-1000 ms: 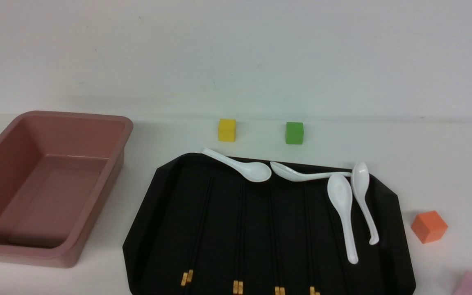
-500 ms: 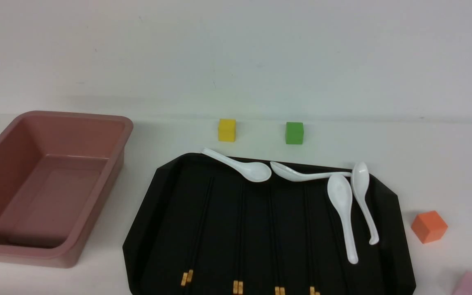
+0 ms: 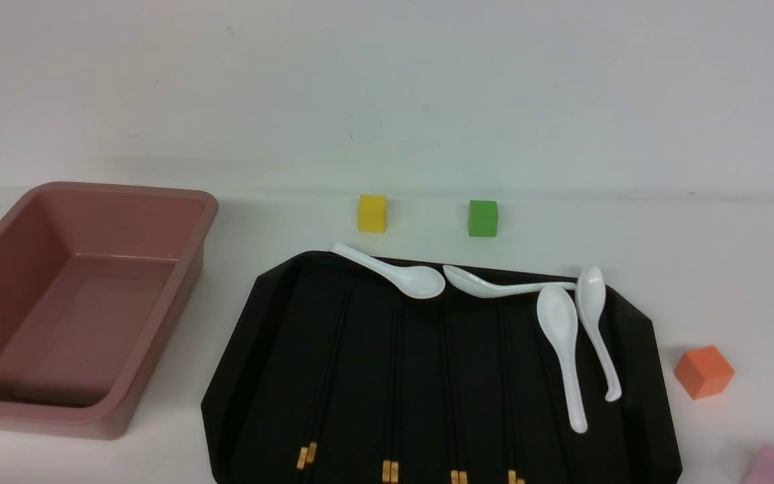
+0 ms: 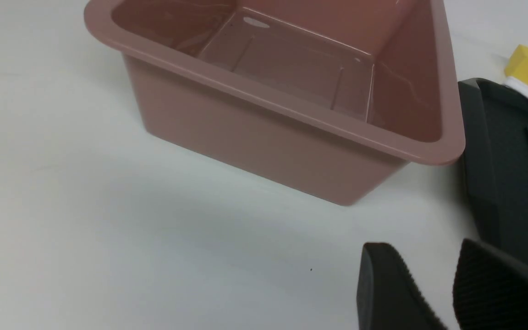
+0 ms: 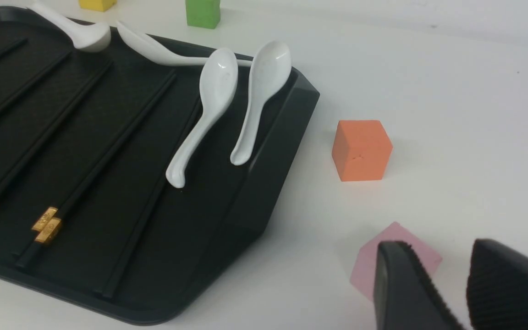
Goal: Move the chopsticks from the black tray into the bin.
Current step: Use the left arm to grab a pair of chopsticks
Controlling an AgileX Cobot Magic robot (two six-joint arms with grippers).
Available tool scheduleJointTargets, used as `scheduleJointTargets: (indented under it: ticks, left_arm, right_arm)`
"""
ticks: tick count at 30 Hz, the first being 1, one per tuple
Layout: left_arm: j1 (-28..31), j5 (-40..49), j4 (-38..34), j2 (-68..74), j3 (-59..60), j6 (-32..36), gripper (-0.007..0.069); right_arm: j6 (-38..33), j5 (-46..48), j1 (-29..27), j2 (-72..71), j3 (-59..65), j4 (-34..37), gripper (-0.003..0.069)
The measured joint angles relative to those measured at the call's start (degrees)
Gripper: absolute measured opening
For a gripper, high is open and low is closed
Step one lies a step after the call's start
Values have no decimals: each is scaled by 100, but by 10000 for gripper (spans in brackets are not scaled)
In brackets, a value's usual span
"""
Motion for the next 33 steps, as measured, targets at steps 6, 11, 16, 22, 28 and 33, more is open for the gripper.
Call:
scheduleJointTargets:
  ticks: [6,11,16,22,28,33]
  left_arm:
    - [0,-198,-725,0,0,-579,239]
    - [0,-230,-2833,0,0,-2091,239]
    - [0,-306,-4451,0,0,-2963,239]
    - [0,-562,-5284,0,-63,-2827,239]
    - [0,-584,-5405,93,-1273,-1402,227]
    - [0,1085,-4769,1540,-2511,232,100]
  right_arm:
    - [0,0,0,0,0,0,240]
    - [0,0,0,0,0,0,240]
    - [0,0,0,0,0,0,240]
    - [0,0,0,0,0,0,240]
    - [0,0,0,0,0,0,240]
    - [0,0,0,0,0,0,240]
